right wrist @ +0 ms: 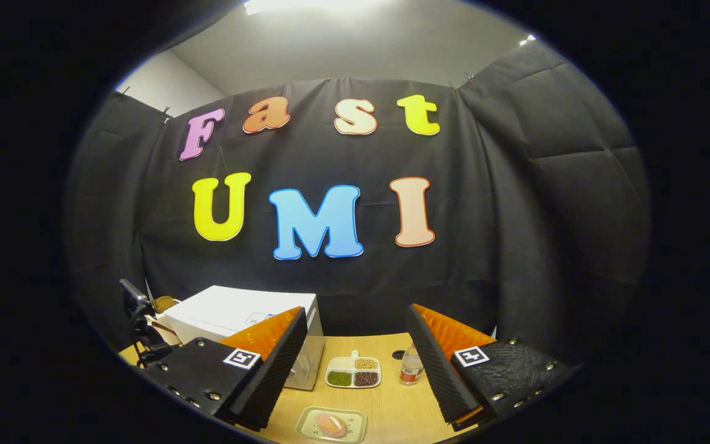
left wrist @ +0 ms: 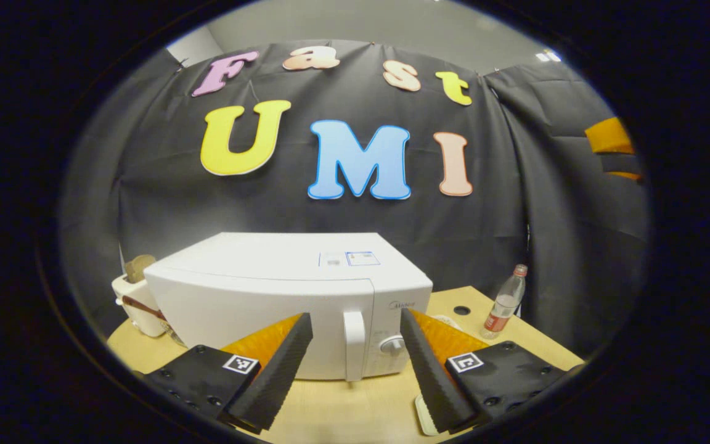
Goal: Open the microwave oven with the left hand, put the food in, and close the microwave oven.
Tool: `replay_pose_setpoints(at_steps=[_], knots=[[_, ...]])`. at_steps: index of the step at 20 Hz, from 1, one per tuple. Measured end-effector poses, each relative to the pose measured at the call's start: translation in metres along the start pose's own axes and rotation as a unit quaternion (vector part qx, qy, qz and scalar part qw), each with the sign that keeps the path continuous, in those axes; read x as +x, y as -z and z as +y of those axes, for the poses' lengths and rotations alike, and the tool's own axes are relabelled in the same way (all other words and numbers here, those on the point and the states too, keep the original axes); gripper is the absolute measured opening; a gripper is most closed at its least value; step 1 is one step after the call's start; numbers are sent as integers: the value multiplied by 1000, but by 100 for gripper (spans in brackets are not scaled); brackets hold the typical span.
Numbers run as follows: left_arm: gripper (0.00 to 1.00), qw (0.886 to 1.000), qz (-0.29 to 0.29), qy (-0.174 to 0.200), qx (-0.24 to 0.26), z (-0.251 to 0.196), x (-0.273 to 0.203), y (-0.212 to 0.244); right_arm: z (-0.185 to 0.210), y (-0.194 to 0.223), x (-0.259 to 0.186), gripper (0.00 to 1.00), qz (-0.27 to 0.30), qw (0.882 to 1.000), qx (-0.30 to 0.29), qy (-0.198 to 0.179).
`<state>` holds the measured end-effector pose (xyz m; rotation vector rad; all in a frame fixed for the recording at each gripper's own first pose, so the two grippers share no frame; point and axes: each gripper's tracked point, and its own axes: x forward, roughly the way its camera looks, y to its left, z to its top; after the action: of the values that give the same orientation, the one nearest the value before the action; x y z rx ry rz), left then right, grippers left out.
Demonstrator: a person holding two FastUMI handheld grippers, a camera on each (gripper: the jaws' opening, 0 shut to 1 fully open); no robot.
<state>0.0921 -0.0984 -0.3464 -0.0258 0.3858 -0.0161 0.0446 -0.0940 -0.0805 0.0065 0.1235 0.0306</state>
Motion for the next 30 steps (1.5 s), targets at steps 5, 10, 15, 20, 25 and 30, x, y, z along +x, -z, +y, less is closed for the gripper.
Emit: replay_pose_setpoints(at_steps=[5,10,15,20,25,30], knots=[[96,999,34,-19,-11,6,36,36,-17,14,13,98,20,1000,1,-8],[72,997,69,-15,-6,6,54,59,-28,23,24,98,32,999,22,-12],[31,996,87,-4,17,-1,53,63,-33,29,24,98,35,999,34,-7],[17,995,95,-14,23,-1,57,65,-34,33,13,98,42,998,36,4],[11,992,119,18,29,-2,43,68,-21,28,0,98,32,999,36,10],[11,990,120,59,36,6,-21,80,8,36,-6,98,40,998,51,-1]])
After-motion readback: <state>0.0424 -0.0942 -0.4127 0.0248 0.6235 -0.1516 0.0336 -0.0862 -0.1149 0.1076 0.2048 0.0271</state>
